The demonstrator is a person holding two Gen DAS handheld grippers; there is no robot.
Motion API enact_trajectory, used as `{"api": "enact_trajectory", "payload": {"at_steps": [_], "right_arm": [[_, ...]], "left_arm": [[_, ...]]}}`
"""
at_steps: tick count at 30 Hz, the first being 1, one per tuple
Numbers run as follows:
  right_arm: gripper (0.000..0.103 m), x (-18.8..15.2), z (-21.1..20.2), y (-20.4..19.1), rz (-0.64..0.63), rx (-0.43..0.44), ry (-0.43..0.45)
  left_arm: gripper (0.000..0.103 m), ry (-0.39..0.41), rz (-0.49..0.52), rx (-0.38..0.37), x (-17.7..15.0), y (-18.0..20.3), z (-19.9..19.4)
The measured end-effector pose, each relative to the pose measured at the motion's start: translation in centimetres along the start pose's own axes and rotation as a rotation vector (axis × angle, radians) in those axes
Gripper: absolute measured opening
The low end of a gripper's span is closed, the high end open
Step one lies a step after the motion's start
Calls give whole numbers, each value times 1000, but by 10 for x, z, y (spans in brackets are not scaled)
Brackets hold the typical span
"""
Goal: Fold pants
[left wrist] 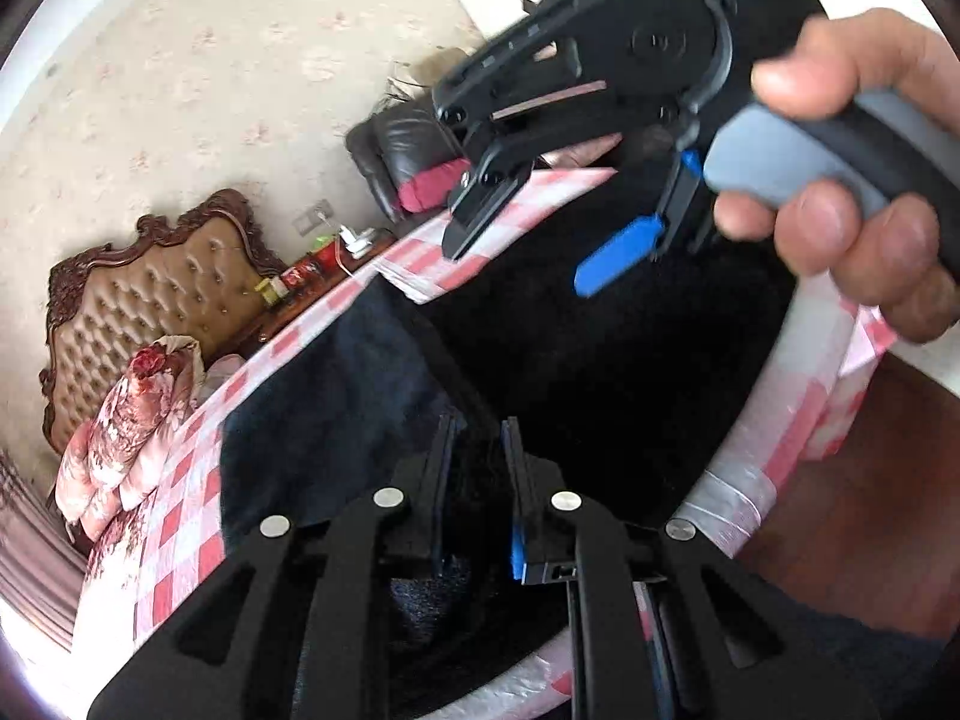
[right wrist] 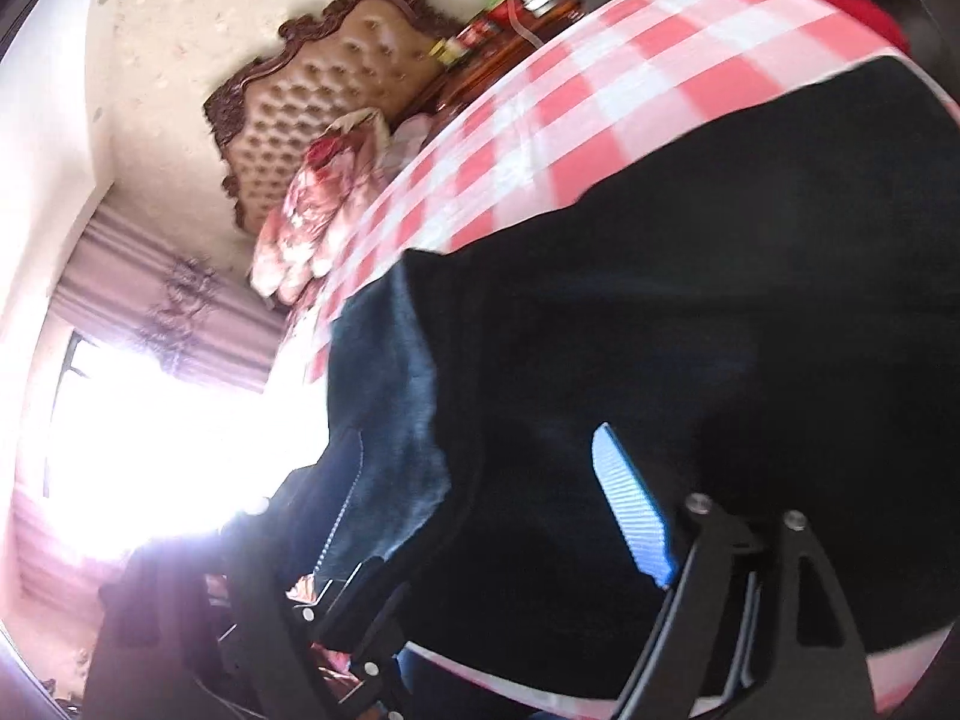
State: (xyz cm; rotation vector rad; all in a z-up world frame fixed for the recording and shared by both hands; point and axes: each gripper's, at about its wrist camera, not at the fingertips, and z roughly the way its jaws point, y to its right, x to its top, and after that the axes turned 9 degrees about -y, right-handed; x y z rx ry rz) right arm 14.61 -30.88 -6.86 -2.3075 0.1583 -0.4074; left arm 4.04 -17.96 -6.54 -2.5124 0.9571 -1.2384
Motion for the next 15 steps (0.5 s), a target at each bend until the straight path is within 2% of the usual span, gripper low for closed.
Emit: {"api": "enact_trajectory", "payload": {"at_steps": [2, 9, 12, 13, 14, 15], "right_arm": [[83, 11, 7, -7, -29, -2, -23], [83, 62, 57, -34, -122, -182, -86], [84, 75, 75, -42, -160, -231, -91], [81, 77, 81, -45, -167, -240, -87], [46, 80, 85, -47, -188, -248, -77], [25, 79, 87, -50, -209, -257, -71]], "left_arm": [[13, 4, -11, 2, 0, -4, 0], [13, 4, 15, -4, 4, 16, 4], [13, 5, 26, -10, 2, 16, 4], [13, 4, 34, -10, 2, 16, 5], [13, 4, 38, -11, 2, 17, 5], [13, 2, 43, -11, 2, 18, 6]]}}
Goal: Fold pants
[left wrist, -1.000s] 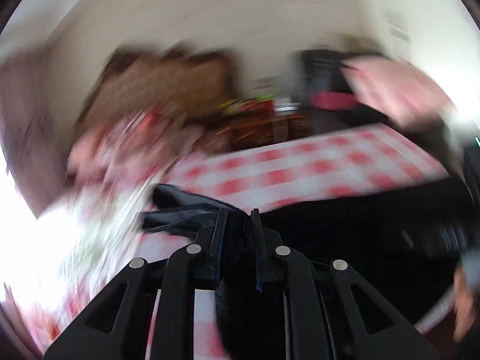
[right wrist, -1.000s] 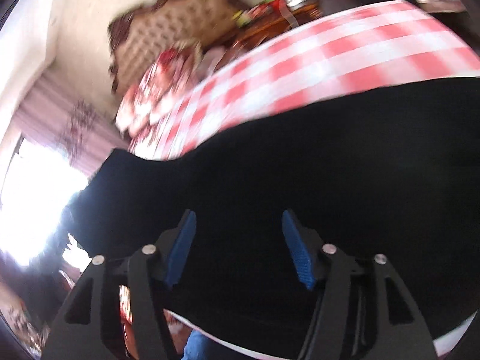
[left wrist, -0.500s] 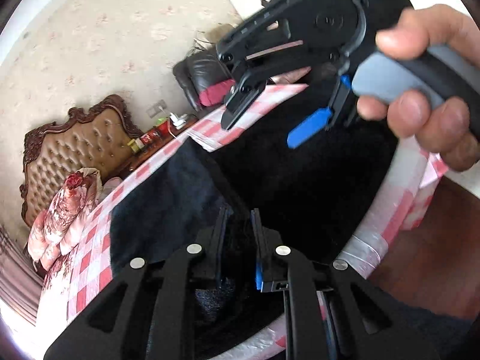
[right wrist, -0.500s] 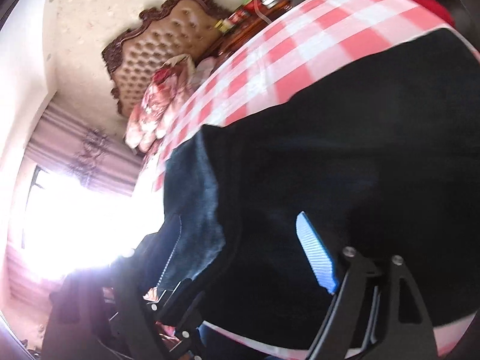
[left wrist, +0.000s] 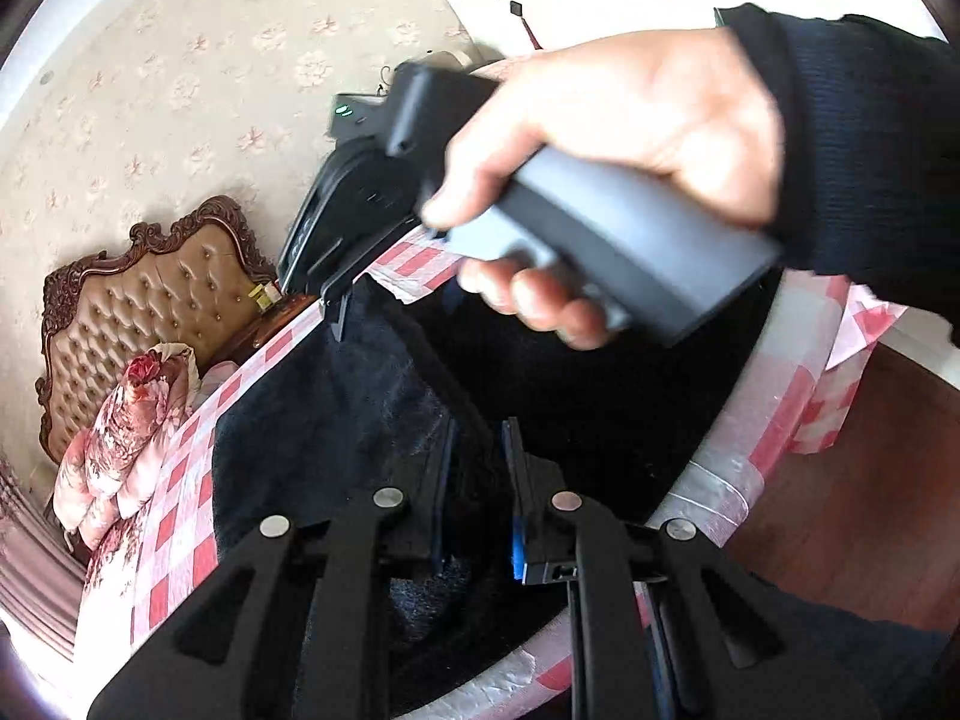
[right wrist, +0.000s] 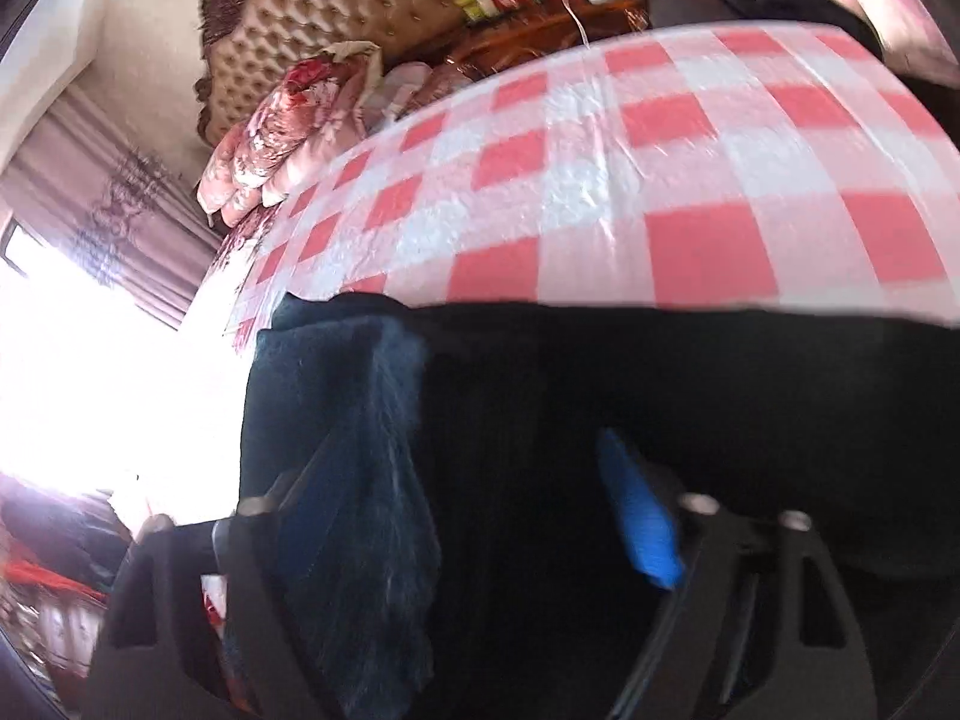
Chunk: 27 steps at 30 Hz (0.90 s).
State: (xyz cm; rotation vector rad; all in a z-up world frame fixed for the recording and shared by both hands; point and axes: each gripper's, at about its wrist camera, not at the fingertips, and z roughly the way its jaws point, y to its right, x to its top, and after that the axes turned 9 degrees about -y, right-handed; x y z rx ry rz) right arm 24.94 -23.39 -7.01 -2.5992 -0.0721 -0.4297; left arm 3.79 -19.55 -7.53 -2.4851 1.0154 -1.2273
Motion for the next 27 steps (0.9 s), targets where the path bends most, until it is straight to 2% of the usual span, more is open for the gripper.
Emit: {"api": "enact_trajectory", "payload": {"at_steps": [1, 2, 8, 12, 13, 14, 15, 17, 18, 19, 20, 22, 24, 26, 27], "right_arm": [[14, 3, 3, -5, -18, 0, -10], [12, 3, 2, -6, -17, 19, -6], [11, 5, -41, -18, -78, 14, 85], [11, 2, -34, 1, -40, -42, 60], [17, -1, -27, 7, -35, -65, 42], [27, -2, -20, 11, -35, -83, 26], [33, -5, -14, 14, -38, -107, 26], [55, -11, -18, 15, -57, -147, 79], [62, -14, -24, 15, -60, -189, 112], [69, -19, -36, 14, -48, -256, 166], [69, -25, -46, 14, -33, -290, 200], [69, -40, -65, 8, -8, -317, 260], [69, -62, -74, -12, -66, -240, 271], [69, -82, -70, -32, -95, -188, 258], [69, -90, -64, -40, -104, -163, 236]], "left_arm": [[13, 1, 4, 1, 1, 0, 0], [13, 4, 7, 3, 2, -1, -1], [13, 60, -17, -23, 29, -3, -16], [13, 34, -10, -66, 32, 10, 2], [13, 13, -10, -89, 29, 14, 8], [20, -14, -9, -124, 27, 17, 13], [27, -28, -18, -169, 23, 20, 16], [54, 10, -48, -234, 20, 17, 5], [59, 47, -77, -279, 19, 9, -5], [62, 81, -116, -318, 18, -3, -16], [63, 99, -152, -332, 17, -16, -23], [66, 137, -276, -292, 11, -62, -38], [67, 132, -411, -218, 5, -125, -37], [67, 71, -527, -221, 0, -186, -15], [65, 30, -572, -240, -3, -219, 9]]}}
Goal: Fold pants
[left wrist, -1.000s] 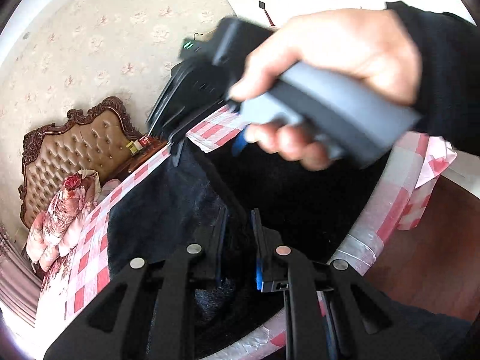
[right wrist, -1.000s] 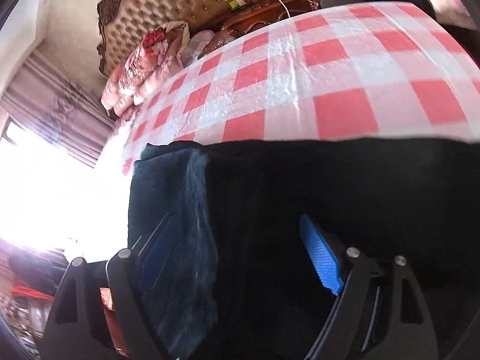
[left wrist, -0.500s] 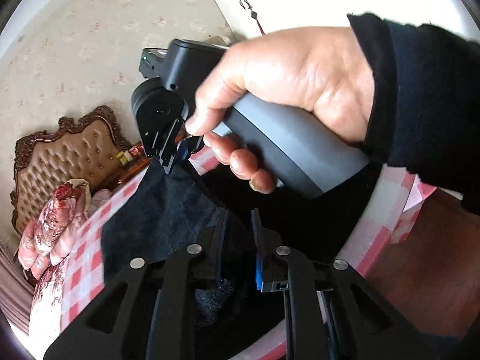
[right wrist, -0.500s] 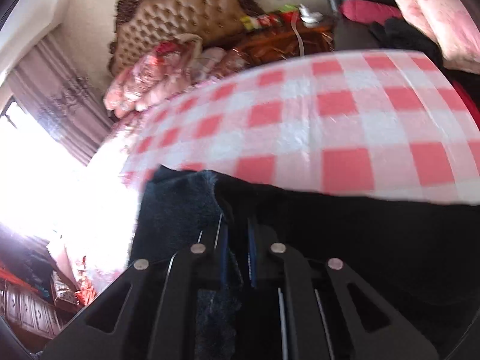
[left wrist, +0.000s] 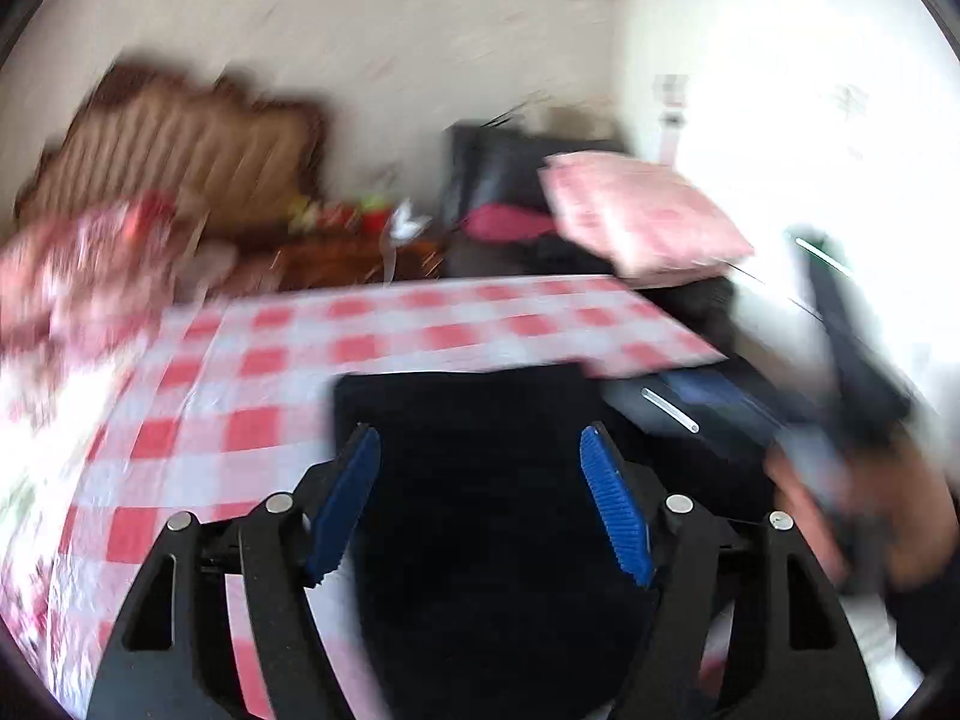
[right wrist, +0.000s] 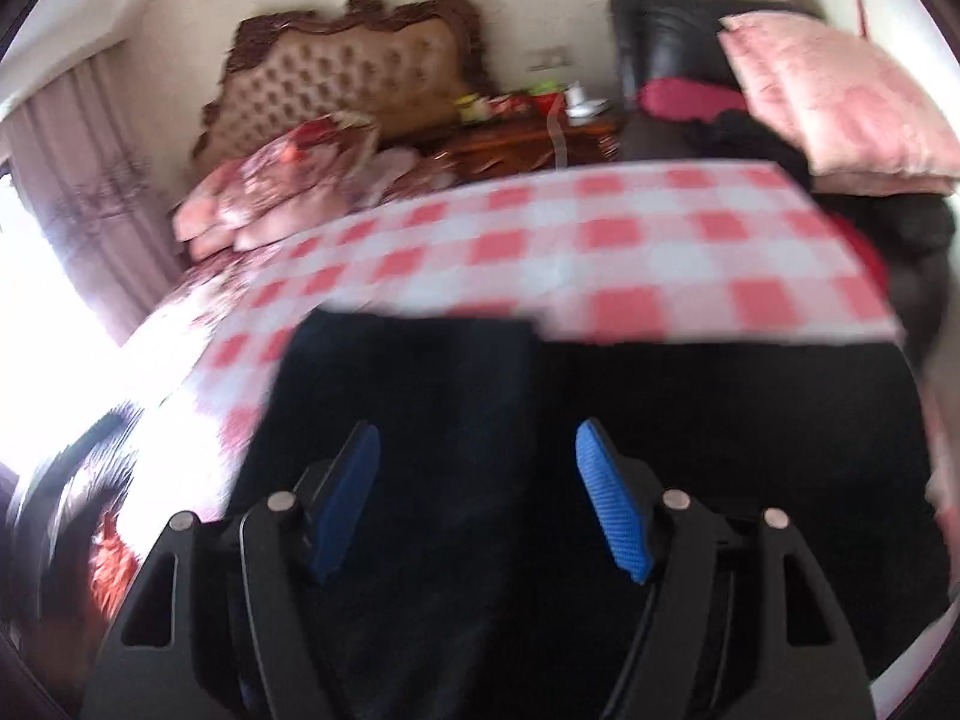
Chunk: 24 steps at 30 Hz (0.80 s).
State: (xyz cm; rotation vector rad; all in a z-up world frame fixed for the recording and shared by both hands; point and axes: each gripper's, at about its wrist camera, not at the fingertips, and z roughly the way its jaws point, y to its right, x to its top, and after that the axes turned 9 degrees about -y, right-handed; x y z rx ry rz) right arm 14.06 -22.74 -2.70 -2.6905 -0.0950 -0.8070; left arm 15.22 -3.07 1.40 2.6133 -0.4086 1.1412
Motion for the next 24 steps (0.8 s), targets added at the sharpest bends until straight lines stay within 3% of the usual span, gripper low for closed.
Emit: {"api": "enact_trajectory", "payload": {"at_steps": [1, 2, 5, 7, 11, 14, 15, 18, 20, 22, 24], "right_arm": [[69, -8, 4, -9, -6, 23, -26], [68, -17, 10, -18, -8, 27, -51], [66, -36, 32, -35, -78, -74, -105], [65, -43, 42, -30, -76, -105, -125], [65, -46, 47, -35, -108, -153, -124], [66, -50, 52, -41, -130, -180, -124], [66, -51, 51, -41, -132, -179, -124], [66, -53, 49, -41, -133, -177, -127], [67, -53, 50, -42, -135, -186, -126], [68, -54, 51, -45, -145, -196, -127], [70, -55, 51, -47, -163, -201, -132]], "left_arm": [[48, -32, -29, 5, 12, -26, 17], [43, -79, -43, -2, 25, -47, 36], [43, -143, 63, -55, 50, -62, 70], [44, -237, 167, -95, 58, -52, 99], [38, -365, 282, 53, 58, -49, 149], [38, -304, 131, 133, 74, -75, 150], [38, -273, 83, 125, 76, -81, 144], [49, -130, -11, 77, 66, -81, 98], [54, -13, -44, 119, 41, -68, 57], [54, 24, -97, 117, 13, -55, 31], [54, -26, -164, 55, -14, -50, 26]]}}
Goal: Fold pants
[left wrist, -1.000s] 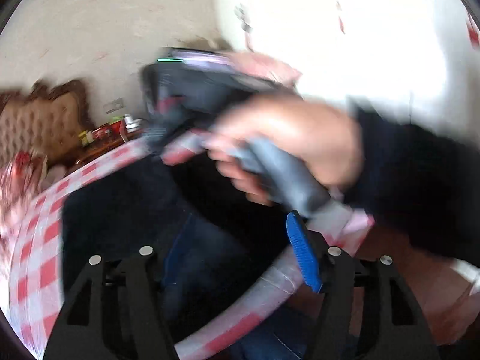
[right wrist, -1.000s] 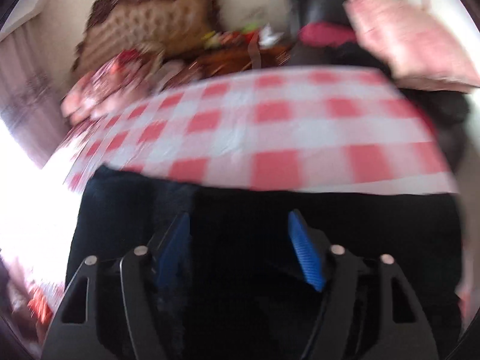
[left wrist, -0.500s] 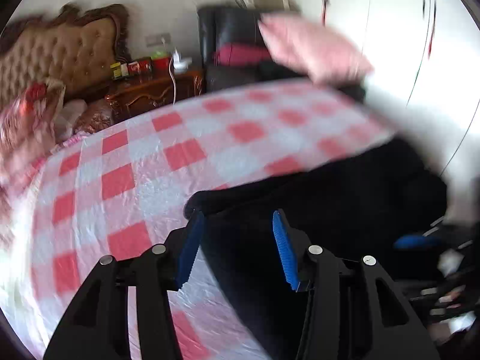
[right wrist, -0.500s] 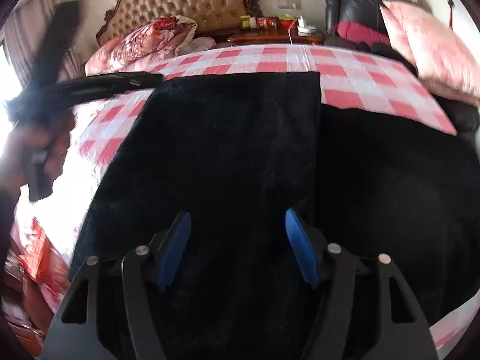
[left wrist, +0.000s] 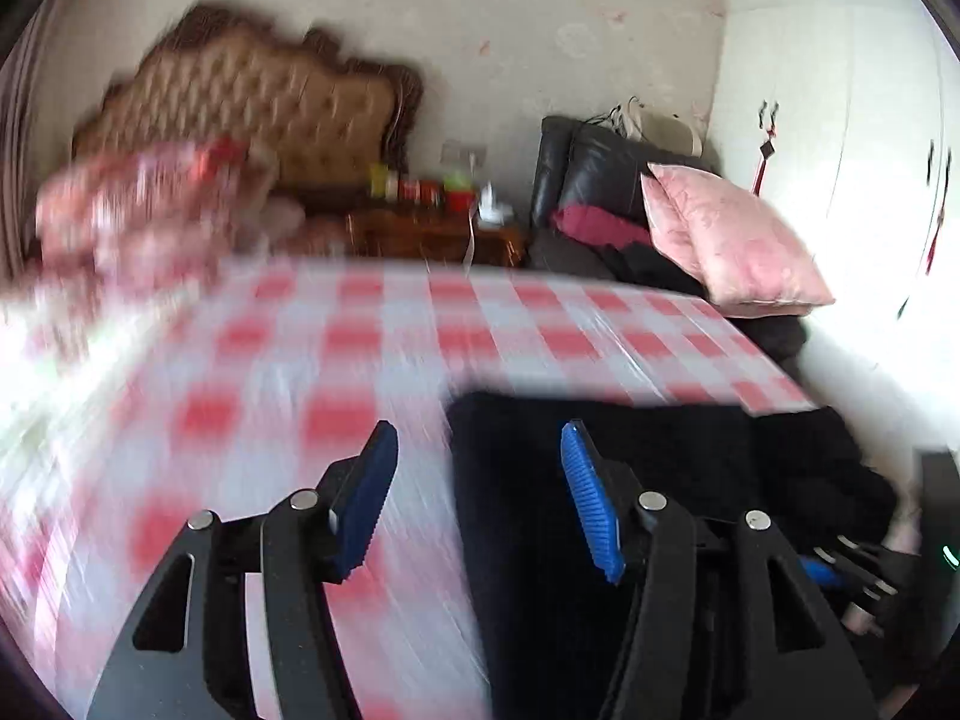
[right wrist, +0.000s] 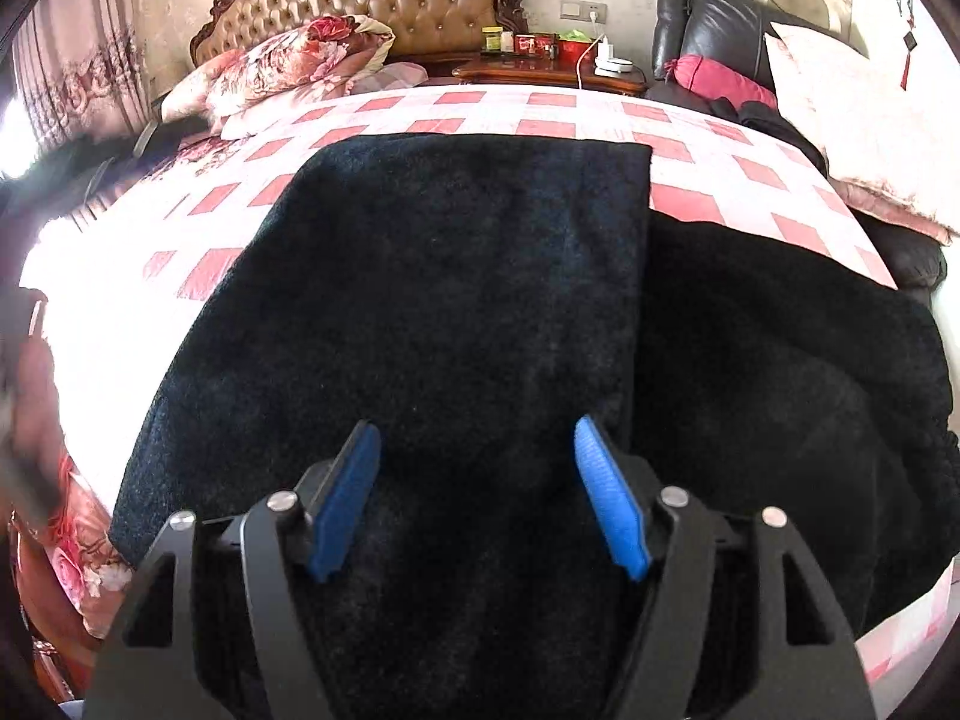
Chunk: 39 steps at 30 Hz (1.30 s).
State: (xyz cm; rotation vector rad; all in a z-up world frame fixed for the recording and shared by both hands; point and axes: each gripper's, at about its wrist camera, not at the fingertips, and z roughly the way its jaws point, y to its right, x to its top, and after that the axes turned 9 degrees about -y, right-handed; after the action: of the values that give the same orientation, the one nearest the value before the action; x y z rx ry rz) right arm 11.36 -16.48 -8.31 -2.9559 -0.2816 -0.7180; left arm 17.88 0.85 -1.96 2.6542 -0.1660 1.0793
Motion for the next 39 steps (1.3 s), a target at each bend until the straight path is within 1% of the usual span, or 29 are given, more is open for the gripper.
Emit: {"api": "enact_trajectory", "payload": {"at_steps": [1, 3, 4, 5, 8, 9, 10, 12, 14, 15, 16, 18, 20, 21, 22, 24, 25, 26, 28, 33, 35, 37, 39], "right_arm": [[70, -1, -2, -1, 0, 2, 0], [70, 2, -5, 2, 18, 13, 1], [71, 3, -11, 2, 30, 15, 16], [72, 3, -17, 3, 34, 8, 37], [77, 3, -34, 10, 62, -56, 122], [78, 0, -36, 16, 84, -70, 142], [78, -2, -34, 20, 95, -73, 134], [78, -8, -22, 31, 119, -89, 78], [78, -19, -14, 38, 132, -101, 57], [79, -26, -9, 43, 135, -85, 57], [79, -32, -7, 44, 129, -77, 77], [80, -40, -7, 40, 92, -101, 115], [80, -41, -6, 40, 103, -104, 121], [81, -41, -6, 41, 110, -100, 119], [81, -40, -5, 40, 110, -100, 117], [81, -41, -5, 40, 105, -102, 120], [81, -41, -4, 40, 104, -102, 120], [81, -42, -4, 40, 106, -102, 119], [81, -41, -4, 39, 109, -104, 114], [82, -39, -5, 38, 109, -107, 113], [82, -39, -5, 38, 110, -108, 113], [82, -40, -5, 38, 110, -107, 112], [83, -39, -4, 38, 110, -108, 112]], "left_arm": [[54, -36, -7, -22, -12, 2, 0], [54, -68, -23, -34, -31, 3, -4], [54, -86, -36, -63, -40, 2, -8], [54, -103, -61, -92, -47, 0, -9], [54, -196, -200, -199, -69, -15, -6], [54, -204, -213, -198, -74, -17, -6], [54, -220, -220, -204, -79, -18, -4], [54, -255, -251, -227, -91, -20, 0], [54, -262, -262, -259, -96, -20, -1], [54, -268, -269, -280, -98, -20, -1], [54, -267, -275, -283, -99, -20, -1], [53, -271, -261, -279, -101, -17, -2], [51, -278, -258, -277, -104, -15, -3], [51, -281, -272, -289, -105, -17, -4], [47, -281, -295, -294, -107, -20, -5], [47, -270, -334, -288, -108, -29, -9], [47, -272, -351, -305, -109, -33, -10], [47, -281, -380, -340, -112, -37, -10], [47, -290, -398, -375, -115, -37, -10], [46, -292, -381, -372, -117, -32, -11], [38, -296, -364, -350, -118, -30, -11], [33, -298, -345, -324, -117, -28, -12], [31, -296, -333, -313, -118, -29, -12]]}}
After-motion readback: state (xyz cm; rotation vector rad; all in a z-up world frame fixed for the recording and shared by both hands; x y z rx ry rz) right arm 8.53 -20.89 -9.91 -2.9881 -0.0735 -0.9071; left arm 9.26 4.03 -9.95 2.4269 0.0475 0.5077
